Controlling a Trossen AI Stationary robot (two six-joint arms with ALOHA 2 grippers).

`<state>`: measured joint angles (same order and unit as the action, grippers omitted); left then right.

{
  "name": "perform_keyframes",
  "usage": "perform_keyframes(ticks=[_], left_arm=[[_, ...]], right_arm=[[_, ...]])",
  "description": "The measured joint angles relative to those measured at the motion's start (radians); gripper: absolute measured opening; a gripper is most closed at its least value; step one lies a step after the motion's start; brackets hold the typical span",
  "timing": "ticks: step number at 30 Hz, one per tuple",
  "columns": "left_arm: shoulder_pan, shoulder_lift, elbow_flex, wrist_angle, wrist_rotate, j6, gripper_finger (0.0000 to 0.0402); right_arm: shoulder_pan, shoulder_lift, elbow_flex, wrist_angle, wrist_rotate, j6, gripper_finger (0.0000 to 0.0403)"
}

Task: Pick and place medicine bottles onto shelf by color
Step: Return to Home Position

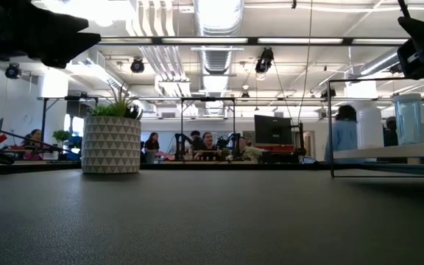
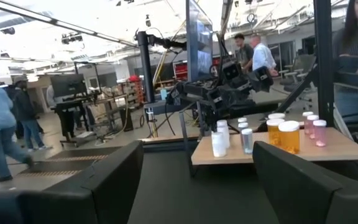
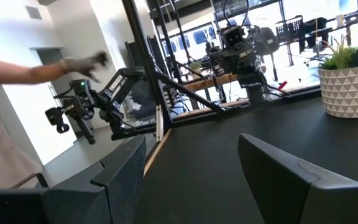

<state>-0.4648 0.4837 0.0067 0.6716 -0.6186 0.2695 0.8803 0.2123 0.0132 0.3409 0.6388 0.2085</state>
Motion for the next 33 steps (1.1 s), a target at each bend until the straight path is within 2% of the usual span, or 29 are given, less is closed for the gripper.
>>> perform_keyframes(ticks=[7,21,27,33], left_arm=[[0.000,0.018,-0.001,-0.028,0.000,0.000,0.0286],[0.007,-0.217,-0.002,-0.035,0.001,0.000,0.0286],[0.057,-0.280,-0.002,-0.034,0.001,0.000,0.0286],[0.145,-0.317,-0.002,-0.033,0.001,0.000,0.0286]], right_arm=[[0.000,0.000,0.000,0.000,0.000,0.000,0.0244],[-0.016,-0.037,-0.001,-0.001,-0.003,0.000,0.0244],[-0.103,-0.107,-0.001,0.000,-0.002,0.000,0.0244],[-0.251,-0.156,-0.001,0.000,-0.002,0.000,0.0244]])
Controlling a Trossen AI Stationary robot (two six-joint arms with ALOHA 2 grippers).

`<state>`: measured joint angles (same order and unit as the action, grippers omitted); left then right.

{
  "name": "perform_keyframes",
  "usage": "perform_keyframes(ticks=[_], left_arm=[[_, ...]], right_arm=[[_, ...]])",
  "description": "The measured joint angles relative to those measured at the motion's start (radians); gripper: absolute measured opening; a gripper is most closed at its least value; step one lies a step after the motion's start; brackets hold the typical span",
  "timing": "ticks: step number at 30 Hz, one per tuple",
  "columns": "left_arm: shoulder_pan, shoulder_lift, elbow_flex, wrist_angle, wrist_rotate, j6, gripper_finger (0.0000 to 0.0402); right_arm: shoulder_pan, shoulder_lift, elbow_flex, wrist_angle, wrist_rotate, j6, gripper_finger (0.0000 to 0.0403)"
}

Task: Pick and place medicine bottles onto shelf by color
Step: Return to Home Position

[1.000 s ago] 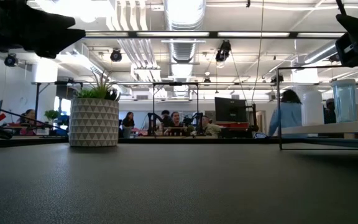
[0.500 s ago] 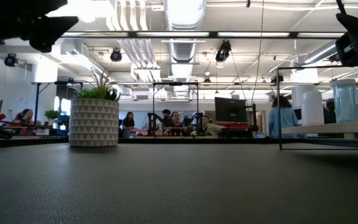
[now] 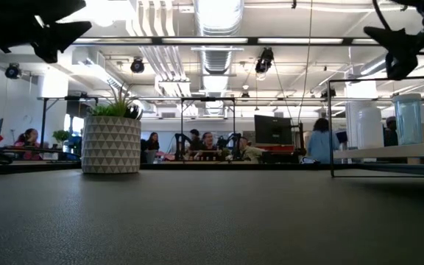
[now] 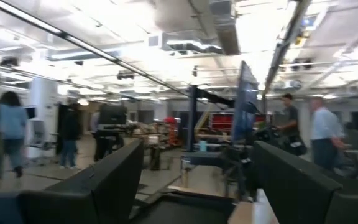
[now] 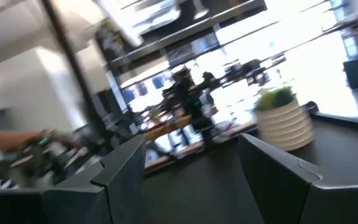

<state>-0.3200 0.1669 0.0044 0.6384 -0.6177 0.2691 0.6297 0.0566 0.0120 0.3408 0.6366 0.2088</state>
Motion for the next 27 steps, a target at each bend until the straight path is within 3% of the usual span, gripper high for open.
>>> perform_keyframes(ticks=[12,27], left_arm=[[0.260,-0.116,0.000,0.000,0.000,0.000,0.0286],[0.298,-0.139,0.000,0.005,0.000,0.000,0.0286]], right_arm=[[-0.351,-0.056,0.000,0.001,0.001,0.000,0.0244],[-0.344,-0.054,-0.001,-0.001,0.003,-0.001,0.0244]])
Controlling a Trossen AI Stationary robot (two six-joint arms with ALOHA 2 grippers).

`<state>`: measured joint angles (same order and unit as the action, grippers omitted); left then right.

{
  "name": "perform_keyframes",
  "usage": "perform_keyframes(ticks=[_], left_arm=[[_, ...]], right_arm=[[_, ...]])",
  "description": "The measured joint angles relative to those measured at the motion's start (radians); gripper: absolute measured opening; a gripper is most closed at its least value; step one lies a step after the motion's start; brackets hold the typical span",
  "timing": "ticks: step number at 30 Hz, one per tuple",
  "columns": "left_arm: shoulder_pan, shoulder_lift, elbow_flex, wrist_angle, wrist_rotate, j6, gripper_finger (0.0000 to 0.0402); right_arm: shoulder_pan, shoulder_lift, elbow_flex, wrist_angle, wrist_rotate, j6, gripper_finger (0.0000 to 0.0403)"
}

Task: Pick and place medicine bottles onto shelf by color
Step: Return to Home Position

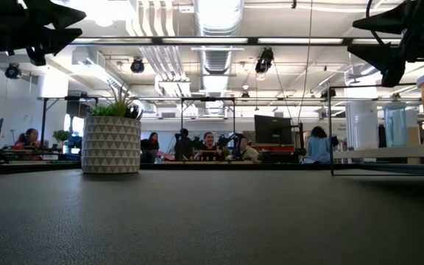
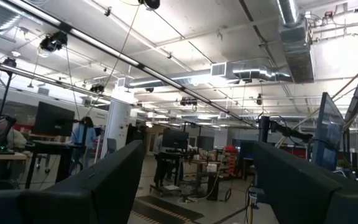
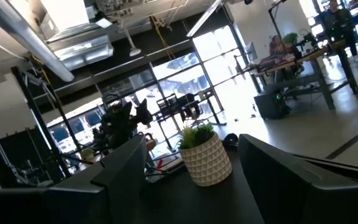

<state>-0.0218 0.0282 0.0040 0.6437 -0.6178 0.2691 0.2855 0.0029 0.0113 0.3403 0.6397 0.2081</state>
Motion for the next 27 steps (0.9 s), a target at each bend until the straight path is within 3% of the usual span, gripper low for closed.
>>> perform_keyframes(ticks=[27], left_arm=[[-0.001,0.063,0.000,0.001,0.000,0.000,0.0286]], right_arm=[[0.000,0.043,0.000,0.000,-0.001,0.000,0.0244]])
